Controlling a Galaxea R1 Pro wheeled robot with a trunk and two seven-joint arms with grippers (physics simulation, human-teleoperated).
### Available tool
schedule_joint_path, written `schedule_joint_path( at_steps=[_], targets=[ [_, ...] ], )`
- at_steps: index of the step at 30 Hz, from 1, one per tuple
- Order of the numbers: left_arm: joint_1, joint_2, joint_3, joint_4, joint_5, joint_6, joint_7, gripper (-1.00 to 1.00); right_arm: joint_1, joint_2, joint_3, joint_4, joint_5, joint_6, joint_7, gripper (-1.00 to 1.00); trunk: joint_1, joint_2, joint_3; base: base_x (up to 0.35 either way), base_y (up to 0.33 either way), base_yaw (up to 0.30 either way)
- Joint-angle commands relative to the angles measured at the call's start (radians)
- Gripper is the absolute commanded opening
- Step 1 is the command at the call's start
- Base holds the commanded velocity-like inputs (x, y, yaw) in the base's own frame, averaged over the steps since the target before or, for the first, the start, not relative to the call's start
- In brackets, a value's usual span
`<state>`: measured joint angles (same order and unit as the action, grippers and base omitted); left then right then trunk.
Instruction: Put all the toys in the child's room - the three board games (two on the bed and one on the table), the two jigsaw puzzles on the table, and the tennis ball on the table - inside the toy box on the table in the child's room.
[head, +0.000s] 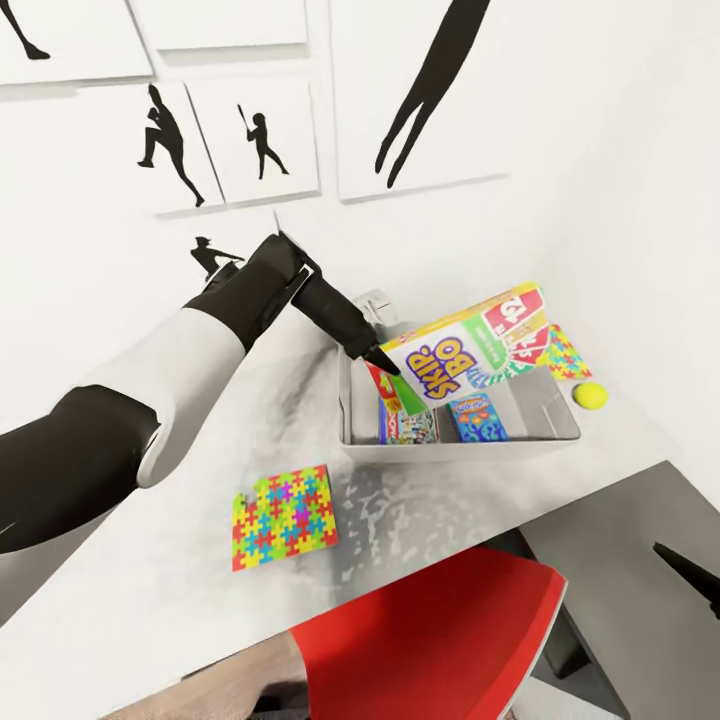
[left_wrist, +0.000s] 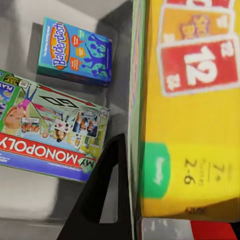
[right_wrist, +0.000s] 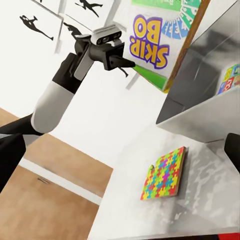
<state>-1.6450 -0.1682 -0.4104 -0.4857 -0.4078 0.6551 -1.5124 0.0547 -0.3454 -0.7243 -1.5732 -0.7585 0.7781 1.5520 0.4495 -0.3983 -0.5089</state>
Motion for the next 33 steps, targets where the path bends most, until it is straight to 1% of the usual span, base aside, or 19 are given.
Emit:
schedule_joint_path(
  at_steps=[1, 4, 5, 13, 33],
  targets=[
    [-0.001, 0.000, 0.001, -0.001, -0.009, 0.011, -0.011, -1.00, 0.001, -0.001, 0.000, -0.001, -0.004, 0.010, 0.000, 1.00, 0.001, -0.002, -0.003, 0.000, 0.000, 0.000],
    [-0.001, 0.000, 0.001, -0.001, -0.010, 0.011, -0.053, -1.00, 0.001, -0.001, 0.000, -0.001, -0.003, 0.010, 0.000, 1.00, 0.001, -0.002, -0.008, 0.000, 0.000, 0.000],
    [-0.001, 0.000, 0.001, -0.001, -0.011, 0.011, -0.058, -1.00, 0.001, -0.001, 0.000, -0.001, -0.003, 0.010, 0.000, 1.00, 0.001, -0.002, -0.010, 0.000, 0.000, 0.000],
    [-0.013, 0.003, 0.001, -0.001, -0.005, 0.011, -0.058, -1.00, 0.001, 0.000, 0.000, -0.001, -0.003, 0.010, 0.000, 1.00, 0.001, -0.002, -0.023, 0.000, 0.000, 0.000],
    [-0.016, 0.001, 0.001, -0.001, -0.011, 0.011, -0.058, -1.00, 0.001, 0.000, 0.000, -0.002, -0.002, 0.010, 0.000, 1.00, 0.001, -0.002, -0.056, 0.000, 0.000, 0.000]
  ],
)
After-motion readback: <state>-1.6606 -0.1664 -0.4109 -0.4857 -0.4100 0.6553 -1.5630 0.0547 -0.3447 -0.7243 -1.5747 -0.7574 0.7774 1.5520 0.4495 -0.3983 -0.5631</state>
